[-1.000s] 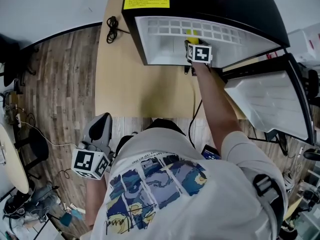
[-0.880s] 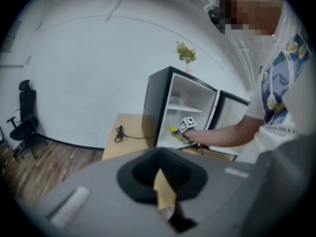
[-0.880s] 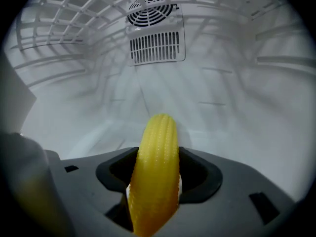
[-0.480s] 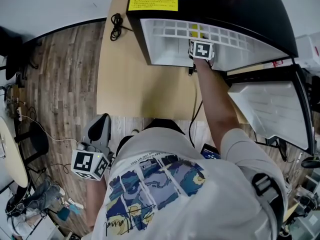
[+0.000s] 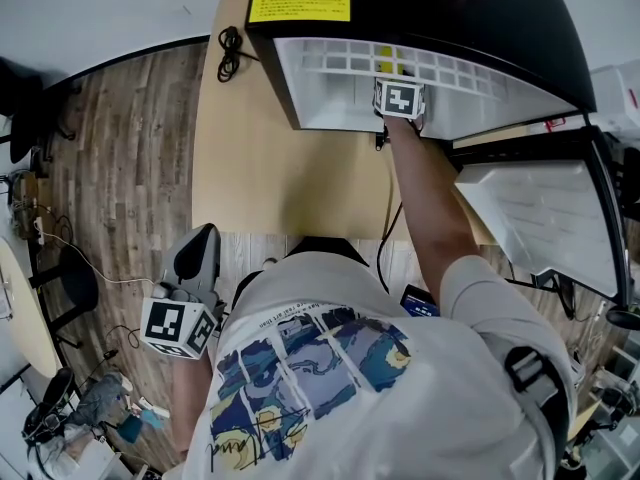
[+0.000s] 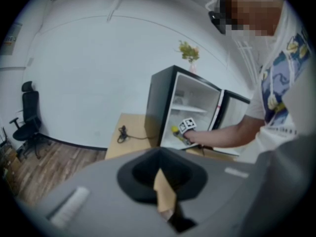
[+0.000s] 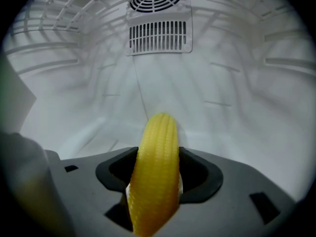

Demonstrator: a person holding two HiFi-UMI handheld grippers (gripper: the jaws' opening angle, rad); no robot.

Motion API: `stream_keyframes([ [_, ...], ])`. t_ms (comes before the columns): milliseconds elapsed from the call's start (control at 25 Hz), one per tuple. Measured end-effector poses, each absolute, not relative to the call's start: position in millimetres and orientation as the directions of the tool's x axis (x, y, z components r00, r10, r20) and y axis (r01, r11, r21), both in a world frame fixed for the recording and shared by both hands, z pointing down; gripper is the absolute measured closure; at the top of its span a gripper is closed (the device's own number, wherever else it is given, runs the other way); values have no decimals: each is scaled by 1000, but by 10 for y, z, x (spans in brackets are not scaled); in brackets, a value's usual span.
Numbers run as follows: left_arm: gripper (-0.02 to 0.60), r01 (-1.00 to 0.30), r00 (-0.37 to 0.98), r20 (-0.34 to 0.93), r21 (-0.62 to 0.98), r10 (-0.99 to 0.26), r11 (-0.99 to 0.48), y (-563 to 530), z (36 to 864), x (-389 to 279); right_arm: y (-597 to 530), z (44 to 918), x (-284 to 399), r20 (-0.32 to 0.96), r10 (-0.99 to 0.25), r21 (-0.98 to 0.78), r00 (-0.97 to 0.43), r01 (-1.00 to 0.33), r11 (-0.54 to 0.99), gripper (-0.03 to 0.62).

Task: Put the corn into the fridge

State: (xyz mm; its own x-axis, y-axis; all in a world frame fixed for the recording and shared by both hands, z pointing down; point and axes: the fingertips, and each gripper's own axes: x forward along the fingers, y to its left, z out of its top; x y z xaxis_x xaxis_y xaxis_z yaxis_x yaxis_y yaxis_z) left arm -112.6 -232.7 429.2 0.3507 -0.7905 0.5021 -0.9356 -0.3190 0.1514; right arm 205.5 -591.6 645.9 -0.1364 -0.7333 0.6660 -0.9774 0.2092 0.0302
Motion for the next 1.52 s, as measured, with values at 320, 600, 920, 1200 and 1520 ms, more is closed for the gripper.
stream_keyframes([
  [320, 572, -940, 339, 506, 146, -793, -309, -2260, 4297, -1164, -5915, 6470, 2049, 664, -732, 15, -149, -977, 213, 341],
  [600, 572, -939, 342, 501, 145, -795, -312, -2211, 4305, -1168, -5868, 6484, 1995, 664, -723, -17, -190, -971, 239, 329],
  [920, 572, -926, 374, 496, 155, -784, -343, -2150, 4297, -1206, -5673, 6480, 2069, 672, -721, -13, -169, -976, 217, 326],
  [1200, 572, -902, 427, 484, 171, -764, -396, -2067, 4299, -1262, -5328, 6480, 2096, 686, -711, -11, -156, -979, 204, 326],
  [1520, 572, -868, 492, 457, 191, -741, -458, -1879, 4282, -1403, -4860, 6361, 2119, 690, -714, 8, -120, -985, 174, 327],
])
